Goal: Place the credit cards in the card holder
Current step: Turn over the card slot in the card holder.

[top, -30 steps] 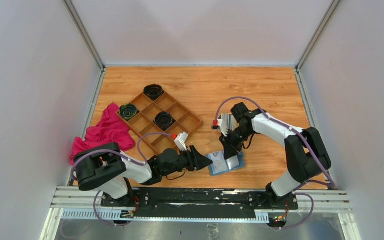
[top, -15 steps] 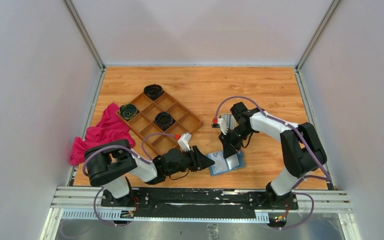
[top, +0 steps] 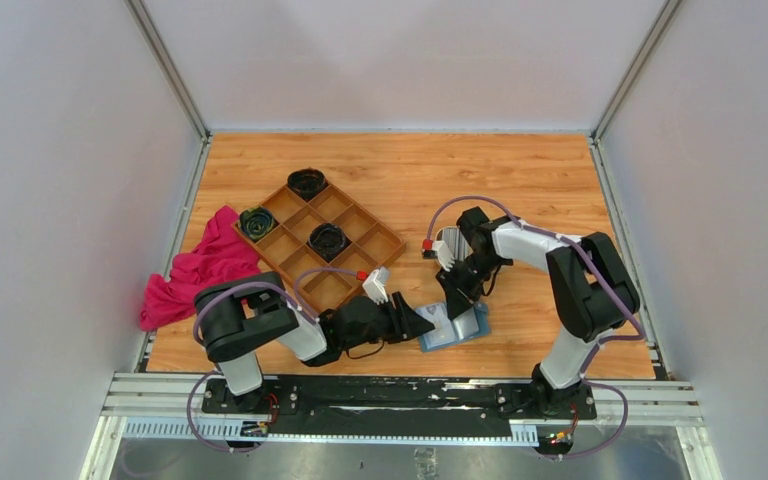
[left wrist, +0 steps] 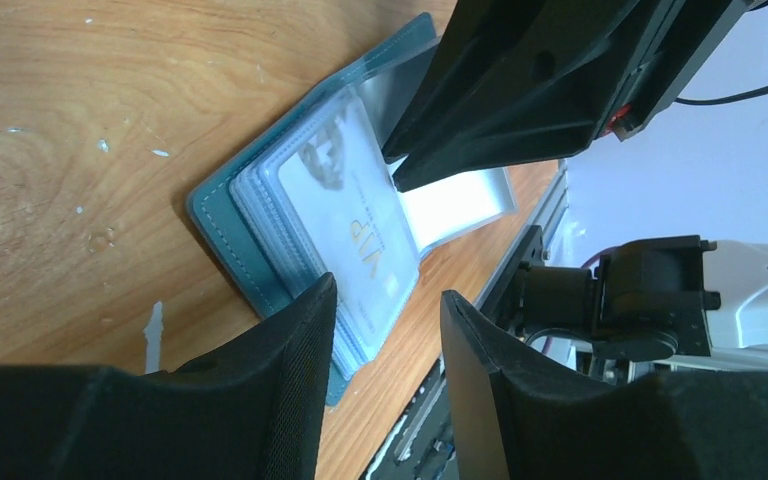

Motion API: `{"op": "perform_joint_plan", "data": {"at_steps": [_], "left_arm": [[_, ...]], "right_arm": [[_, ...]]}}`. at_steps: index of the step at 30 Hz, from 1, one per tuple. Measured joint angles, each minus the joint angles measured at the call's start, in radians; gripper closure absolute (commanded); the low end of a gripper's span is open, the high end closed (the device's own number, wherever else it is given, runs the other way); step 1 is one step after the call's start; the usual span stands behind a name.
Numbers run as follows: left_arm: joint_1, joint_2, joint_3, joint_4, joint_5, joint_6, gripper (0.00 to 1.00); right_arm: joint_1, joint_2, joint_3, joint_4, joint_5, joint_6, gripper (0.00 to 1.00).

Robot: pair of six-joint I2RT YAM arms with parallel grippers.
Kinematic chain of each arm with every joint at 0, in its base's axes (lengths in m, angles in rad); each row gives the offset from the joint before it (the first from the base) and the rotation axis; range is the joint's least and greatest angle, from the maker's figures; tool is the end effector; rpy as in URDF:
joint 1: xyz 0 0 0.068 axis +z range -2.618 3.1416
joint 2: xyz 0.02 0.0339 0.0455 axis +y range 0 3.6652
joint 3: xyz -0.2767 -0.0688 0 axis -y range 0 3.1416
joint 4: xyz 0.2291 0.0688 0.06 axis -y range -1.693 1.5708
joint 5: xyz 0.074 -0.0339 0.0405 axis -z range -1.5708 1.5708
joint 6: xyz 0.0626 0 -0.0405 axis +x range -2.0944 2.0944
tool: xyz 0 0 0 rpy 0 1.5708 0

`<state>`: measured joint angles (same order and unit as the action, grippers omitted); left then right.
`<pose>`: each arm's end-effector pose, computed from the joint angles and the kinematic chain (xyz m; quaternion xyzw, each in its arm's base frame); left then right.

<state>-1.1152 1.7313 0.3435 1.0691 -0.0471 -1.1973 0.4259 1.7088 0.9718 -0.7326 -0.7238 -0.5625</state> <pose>0.1323 -0.2632 0.1295 -0.0470 0.8089 -0.5285 0.2534 0.2381 0.1535 0.1577 -0.4588 0.8138 0.3495 0.0713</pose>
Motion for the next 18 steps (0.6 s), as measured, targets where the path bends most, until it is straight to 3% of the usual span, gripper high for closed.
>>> {"op": "perform_joint_plan", "data": {"at_steps": [18], "left_arm": [[-0.005,-0.007,0.000,-0.024,-0.010,-0.006,0.49]], "right_arm": [[0.000,0.043,0.013,-0.004,0.025,0.029,0.81]]}}
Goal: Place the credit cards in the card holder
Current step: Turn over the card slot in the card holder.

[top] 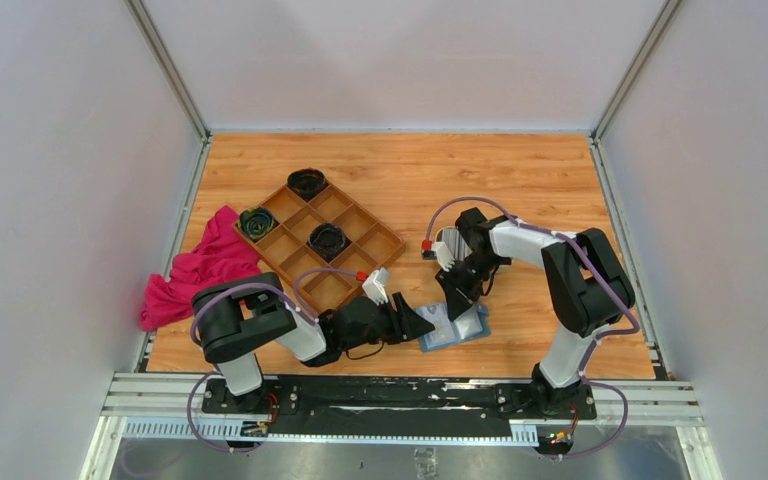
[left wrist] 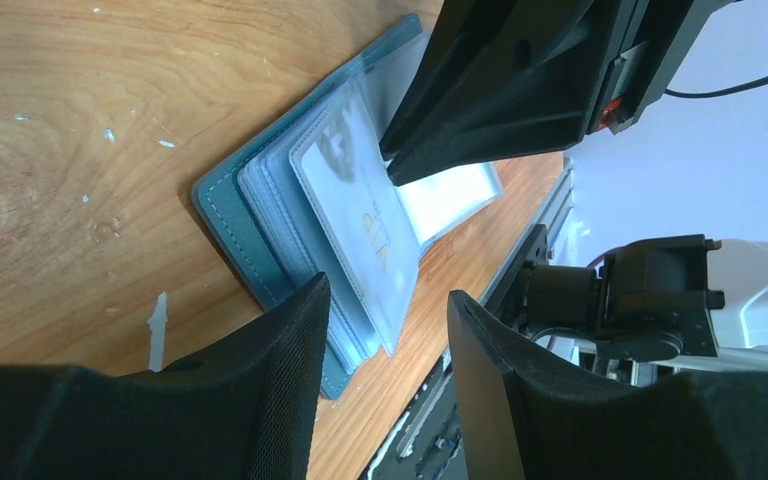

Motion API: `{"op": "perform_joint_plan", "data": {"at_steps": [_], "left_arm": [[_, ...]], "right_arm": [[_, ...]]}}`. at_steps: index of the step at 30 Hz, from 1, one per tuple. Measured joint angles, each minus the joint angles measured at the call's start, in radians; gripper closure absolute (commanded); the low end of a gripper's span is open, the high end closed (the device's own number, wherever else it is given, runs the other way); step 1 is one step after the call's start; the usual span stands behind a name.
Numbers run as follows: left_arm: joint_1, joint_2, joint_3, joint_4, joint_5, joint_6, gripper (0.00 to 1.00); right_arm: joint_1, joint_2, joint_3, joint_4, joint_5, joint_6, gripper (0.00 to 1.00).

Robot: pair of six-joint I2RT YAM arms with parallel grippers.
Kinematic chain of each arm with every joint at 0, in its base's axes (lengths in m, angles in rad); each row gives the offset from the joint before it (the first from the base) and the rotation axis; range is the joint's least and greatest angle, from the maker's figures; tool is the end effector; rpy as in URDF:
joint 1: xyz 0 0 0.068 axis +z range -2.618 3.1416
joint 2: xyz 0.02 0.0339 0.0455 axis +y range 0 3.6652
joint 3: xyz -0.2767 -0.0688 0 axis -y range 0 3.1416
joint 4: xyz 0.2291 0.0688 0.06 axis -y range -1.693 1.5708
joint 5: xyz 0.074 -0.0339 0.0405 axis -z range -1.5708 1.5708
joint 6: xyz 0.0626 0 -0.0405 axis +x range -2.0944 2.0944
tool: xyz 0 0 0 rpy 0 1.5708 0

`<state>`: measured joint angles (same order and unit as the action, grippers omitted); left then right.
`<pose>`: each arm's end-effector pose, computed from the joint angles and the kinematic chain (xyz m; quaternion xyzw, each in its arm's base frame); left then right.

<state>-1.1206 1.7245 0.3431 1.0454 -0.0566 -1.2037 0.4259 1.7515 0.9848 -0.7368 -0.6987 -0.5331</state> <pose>0.1308 -0.2625 0.1282 -0.0502 0.8137 -0.5219 0.2511 0.2425 0.1542 0.1483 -0.4434 0.8278 0.3399 0.0499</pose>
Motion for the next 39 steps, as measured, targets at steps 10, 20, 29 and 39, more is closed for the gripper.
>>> {"op": "perform_joint_plan", "data": {"at_steps": [10,20,29,39], "left_arm": [[-0.002,-0.002,0.005,-0.011,0.000,0.000,0.53],[-0.014,-0.063,0.004,-0.025,-0.017,0.005,0.56],[-0.015,-0.063,0.004,-0.035,-0.018,0.007,0.55],[-0.015,-0.063,0.013,-0.091,-0.025,0.012,0.53]], "right_arm": [[0.000,0.000,0.000,0.000,0.002,0.006,0.82],[0.000,0.002,0.002,0.000,0.005,0.011,0.82],[0.000,0.002,0.003,-0.001,0.009,0.014,0.81],[0.000,0.003,0.003,-0.001,0.010,0.014,0.81]]}}
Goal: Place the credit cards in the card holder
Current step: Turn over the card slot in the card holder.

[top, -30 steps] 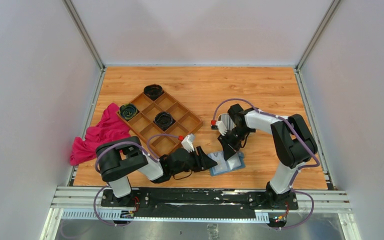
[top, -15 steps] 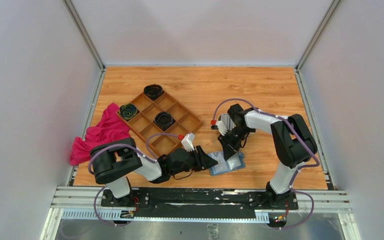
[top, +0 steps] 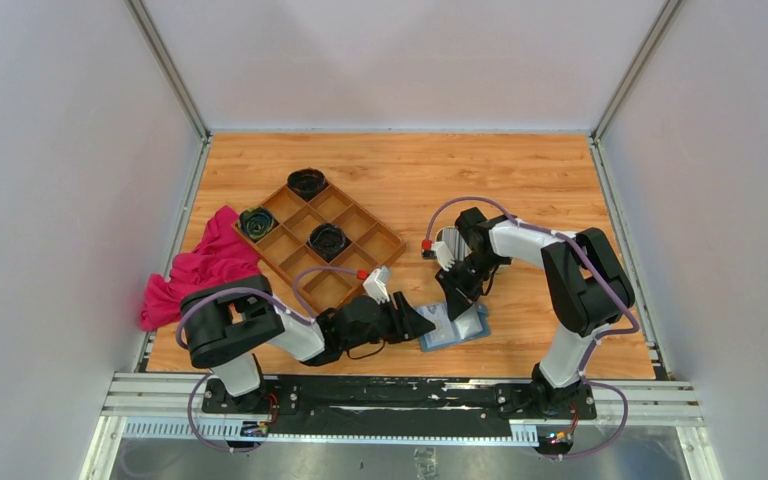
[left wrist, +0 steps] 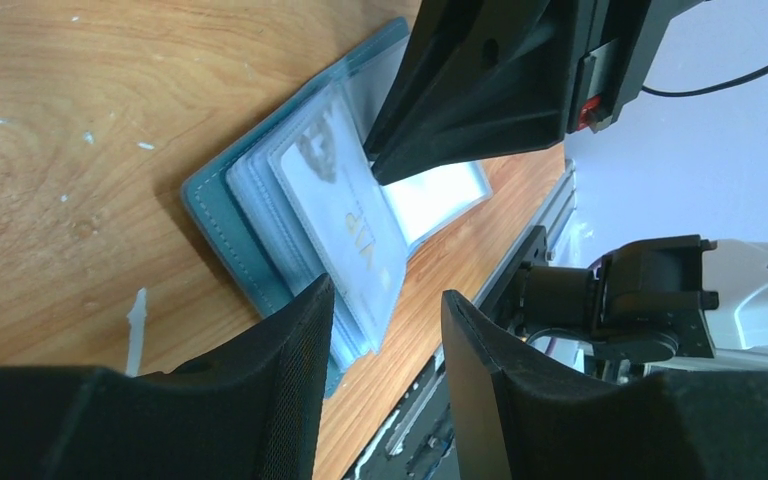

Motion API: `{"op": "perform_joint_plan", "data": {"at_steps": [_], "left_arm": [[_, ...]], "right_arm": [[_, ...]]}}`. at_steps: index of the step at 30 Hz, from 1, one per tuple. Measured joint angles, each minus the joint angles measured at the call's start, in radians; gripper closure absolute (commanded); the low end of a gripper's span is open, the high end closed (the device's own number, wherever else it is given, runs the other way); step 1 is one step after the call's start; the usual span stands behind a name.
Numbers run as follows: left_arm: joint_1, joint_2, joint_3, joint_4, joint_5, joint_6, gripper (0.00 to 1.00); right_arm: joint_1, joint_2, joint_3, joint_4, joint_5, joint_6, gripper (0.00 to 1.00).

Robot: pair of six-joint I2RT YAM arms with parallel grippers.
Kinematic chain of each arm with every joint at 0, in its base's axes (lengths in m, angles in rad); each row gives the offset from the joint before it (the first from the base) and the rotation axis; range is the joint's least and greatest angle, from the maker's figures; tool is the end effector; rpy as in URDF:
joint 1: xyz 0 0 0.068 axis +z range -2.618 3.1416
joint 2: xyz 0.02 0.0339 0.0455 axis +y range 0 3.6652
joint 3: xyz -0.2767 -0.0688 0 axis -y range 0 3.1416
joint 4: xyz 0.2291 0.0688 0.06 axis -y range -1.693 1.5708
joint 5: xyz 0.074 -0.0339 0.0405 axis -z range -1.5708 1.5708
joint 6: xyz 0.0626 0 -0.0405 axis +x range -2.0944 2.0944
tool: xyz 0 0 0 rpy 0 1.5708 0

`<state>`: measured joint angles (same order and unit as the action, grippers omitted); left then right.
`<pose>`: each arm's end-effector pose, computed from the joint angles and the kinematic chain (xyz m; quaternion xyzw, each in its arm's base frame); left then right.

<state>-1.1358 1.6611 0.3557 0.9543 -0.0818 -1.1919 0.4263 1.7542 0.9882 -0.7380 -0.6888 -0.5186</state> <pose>0.1273 -0.2618 0.1368 -0.0464 0.8181 -0.5123 0.2573 0.2433 0.1542 0.1479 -0.4381 0.8326 0.3356 0.0470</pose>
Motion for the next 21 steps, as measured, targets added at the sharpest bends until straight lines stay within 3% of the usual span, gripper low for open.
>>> {"op": "perform_joint_plan", "data": {"at_steps": [21], "left_arm": [[0.000,0.023,0.072,0.032,0.043,0.034,0.54]], "right_arm": [[-0.002,-0.016,0.002,-0.004,-0.001,-0.005,0.79]]}}
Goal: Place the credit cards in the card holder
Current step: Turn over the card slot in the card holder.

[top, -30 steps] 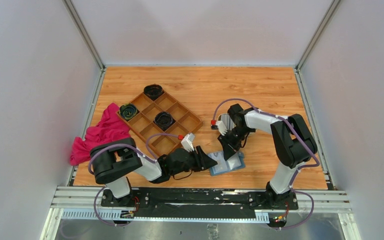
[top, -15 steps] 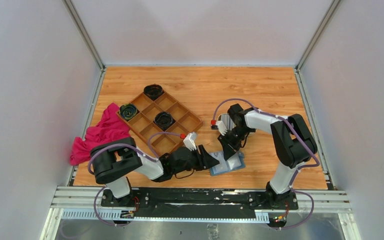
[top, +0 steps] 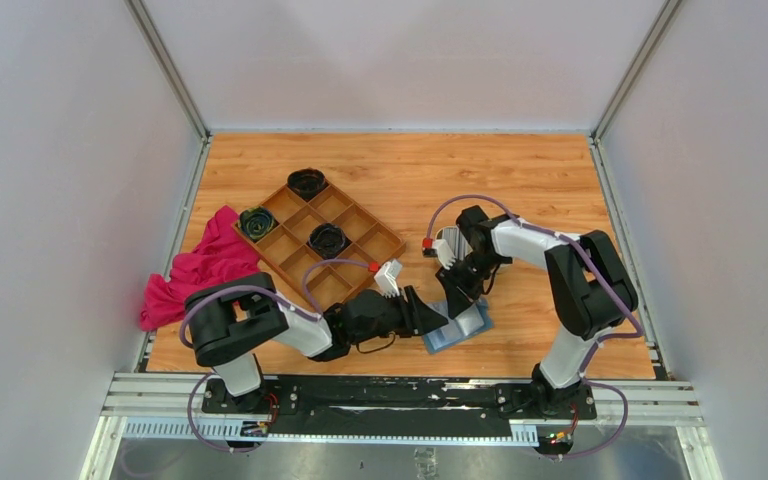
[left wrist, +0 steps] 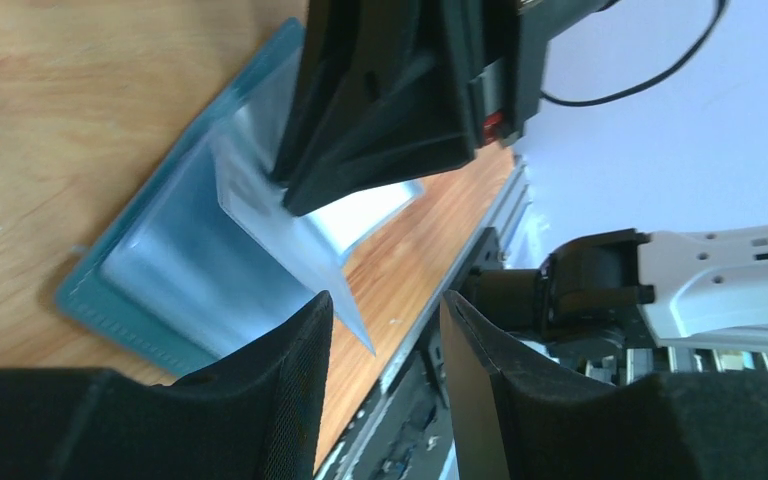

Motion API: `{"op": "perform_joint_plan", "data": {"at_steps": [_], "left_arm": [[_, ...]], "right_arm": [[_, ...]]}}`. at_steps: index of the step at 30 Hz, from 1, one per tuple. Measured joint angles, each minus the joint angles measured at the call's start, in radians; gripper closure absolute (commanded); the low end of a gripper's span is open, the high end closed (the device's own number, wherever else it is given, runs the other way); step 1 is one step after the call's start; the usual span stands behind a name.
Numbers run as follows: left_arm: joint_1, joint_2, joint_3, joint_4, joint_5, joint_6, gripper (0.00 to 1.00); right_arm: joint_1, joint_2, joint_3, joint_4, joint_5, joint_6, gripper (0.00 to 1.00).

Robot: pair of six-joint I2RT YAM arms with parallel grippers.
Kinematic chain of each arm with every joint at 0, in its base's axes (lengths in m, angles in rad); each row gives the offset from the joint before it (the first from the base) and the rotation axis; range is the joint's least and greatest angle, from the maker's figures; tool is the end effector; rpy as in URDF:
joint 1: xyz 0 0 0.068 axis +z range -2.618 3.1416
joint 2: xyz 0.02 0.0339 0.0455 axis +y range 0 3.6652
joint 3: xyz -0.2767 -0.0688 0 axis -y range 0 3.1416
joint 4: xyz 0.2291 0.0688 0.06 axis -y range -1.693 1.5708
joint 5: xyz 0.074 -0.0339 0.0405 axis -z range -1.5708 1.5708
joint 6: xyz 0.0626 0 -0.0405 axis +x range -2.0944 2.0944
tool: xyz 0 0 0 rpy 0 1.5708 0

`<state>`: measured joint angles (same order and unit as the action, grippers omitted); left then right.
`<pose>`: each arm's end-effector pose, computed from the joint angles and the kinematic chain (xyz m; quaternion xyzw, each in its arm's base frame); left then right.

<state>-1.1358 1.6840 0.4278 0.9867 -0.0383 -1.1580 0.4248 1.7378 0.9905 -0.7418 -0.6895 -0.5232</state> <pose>0.1332 -0.2809 0.1528 -0.0204 0.7954 -0.5457 0.2630 0.2431 0.1537 0.1528 -0.4415 0.8304 0.3354 0.0550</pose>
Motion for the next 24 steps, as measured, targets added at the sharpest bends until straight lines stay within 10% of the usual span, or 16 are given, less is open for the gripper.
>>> {"op": "perform_joint_plan", "data": {"at_steps": [24], "left_arm": [[0.017,0.130,0.176,0.032,0.031,0.034,0.53]], "right_arm": [[-0.140,-0.132,0.001,-0.007,-0.045,-0.002,0.72]]}}
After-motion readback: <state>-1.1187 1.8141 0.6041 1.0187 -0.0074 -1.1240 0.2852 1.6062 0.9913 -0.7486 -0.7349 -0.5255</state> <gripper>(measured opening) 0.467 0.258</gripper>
